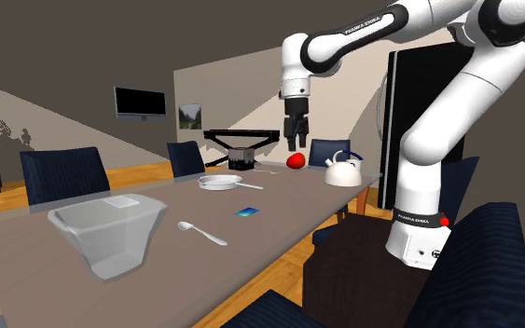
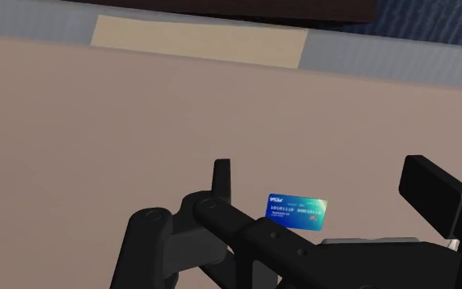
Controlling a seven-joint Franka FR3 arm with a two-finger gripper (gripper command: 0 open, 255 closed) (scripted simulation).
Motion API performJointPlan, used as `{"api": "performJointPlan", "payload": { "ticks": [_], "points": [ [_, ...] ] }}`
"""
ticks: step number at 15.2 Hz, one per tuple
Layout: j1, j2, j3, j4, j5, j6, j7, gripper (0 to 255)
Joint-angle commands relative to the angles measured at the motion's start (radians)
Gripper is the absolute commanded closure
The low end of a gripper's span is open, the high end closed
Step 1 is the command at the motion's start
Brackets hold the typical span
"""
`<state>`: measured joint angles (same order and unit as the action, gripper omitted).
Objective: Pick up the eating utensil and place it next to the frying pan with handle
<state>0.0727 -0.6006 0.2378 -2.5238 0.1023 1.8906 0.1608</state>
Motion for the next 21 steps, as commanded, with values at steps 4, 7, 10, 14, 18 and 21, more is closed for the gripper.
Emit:
{"api": "performJointPlan", "payload": {
  "ticks": [4, 7, 10, 14, 18, 21],
  "points": [
    [0.012, 0.135, 0.115, 0.031, 0.005, 0.134, 0.14, 0],
    [0.008, 0.233, 0.183, 0.066, -0.019, 0.21, 0.232, 0],
    [-0.002, 0.343, 0.25, 0.114, -0.071, 0.277, 0.337, 0],
    [-0.013, 0.508, 0.325, 0.2, -0.191, 0.342, 0.502, 0],
    [0.006, 0.69, 0.361, 0.314, -0.358, 0.368, 0.684, 0],
    [0.057, 0.828, 0.351, 0.417, -0.483, 0.362, 0.808, 0]
  ]
}}
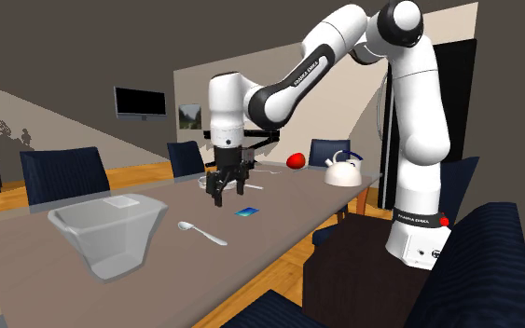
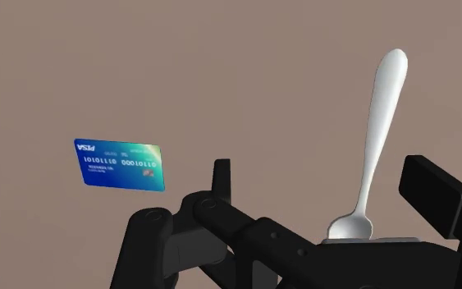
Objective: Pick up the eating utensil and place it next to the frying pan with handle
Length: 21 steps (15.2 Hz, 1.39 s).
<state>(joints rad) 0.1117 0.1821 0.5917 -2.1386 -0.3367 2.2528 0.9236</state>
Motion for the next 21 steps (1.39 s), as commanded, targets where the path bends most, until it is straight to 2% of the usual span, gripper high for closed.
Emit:
{"api": "performJointPlan", "payload": {
  "ticks": [1, 6, 14, 21],
  "points": [
    [0.039, 0.09, -0.011, 0.07, -0.081, -0.006, 0.081, 0],
    [0.157, 0.294, -0.068, 0.27, -0.219, -0.049, 0.21, 0],
    [0.168, 0.358, -0.103, 0.262, -0.27, 0.016, 0.239, 0],
    [0.168, 0.358, -0.103, 0.262, -0.27, 0.016, 0.239, 0]
  ]
}}
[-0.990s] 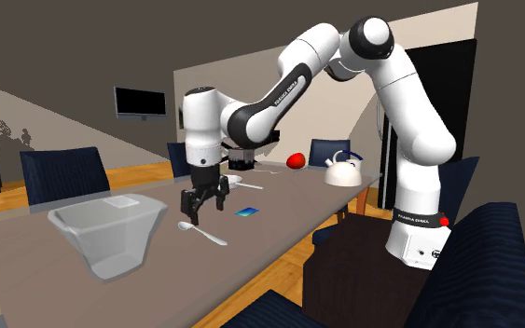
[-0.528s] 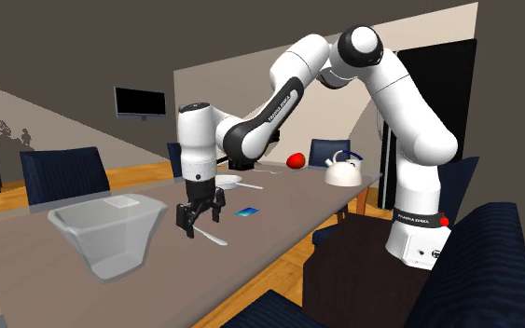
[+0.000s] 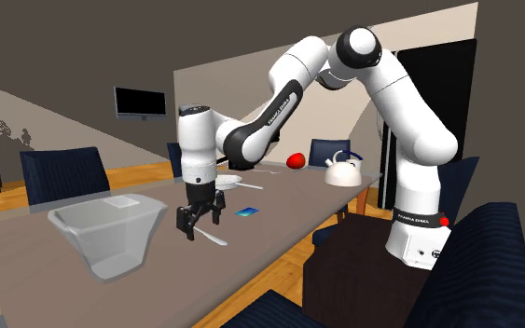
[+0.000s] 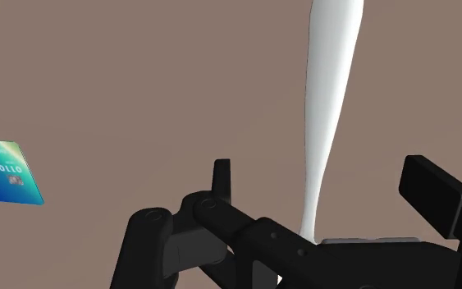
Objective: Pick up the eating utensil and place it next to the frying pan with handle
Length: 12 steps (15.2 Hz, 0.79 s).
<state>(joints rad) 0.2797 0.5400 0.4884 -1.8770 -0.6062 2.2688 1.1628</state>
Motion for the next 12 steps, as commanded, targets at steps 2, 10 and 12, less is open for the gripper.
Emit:
{"api": "performJointPlan", "payload": {
  "ticks": [2, 10, 12],
  "points": [
    [0.0, 0.0, 0.0, 0.0, 0.0, 0.0, 0.0, 255],
    [0.0, 0.0, 0.0, 0.0, 0.0, 0.0, 0.0, 255],
    [-0.006, -0.018, 0.009, 0.001, 0.014, -0.016, -0.011, 255]
  ]
}}
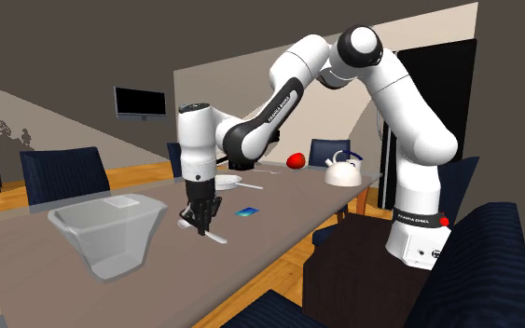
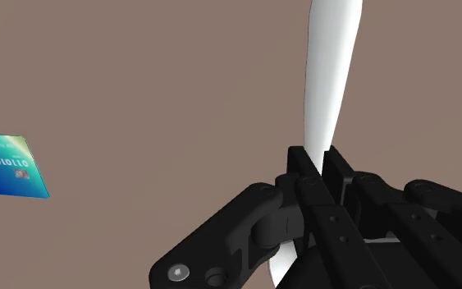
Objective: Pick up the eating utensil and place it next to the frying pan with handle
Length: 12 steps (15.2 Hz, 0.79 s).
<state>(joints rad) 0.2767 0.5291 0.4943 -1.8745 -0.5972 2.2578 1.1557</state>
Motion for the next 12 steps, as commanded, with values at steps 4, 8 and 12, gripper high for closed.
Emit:
{"api": "performJointPlan", "payload": {
  "ticks": [4, 8, 12],
  "points": [
    [-0.015, -0.043, 0.02, 0.002, 0.033, -0.038, -0.028, 255],
    [-0.025, -0.076, 0.035, 0.01, 0.061, -0.072, -0.051, 255],
    [-0.034, -0.108, 0.048, 0.021, 0.087, -0.108, -0.073, 255]
  ]
}}
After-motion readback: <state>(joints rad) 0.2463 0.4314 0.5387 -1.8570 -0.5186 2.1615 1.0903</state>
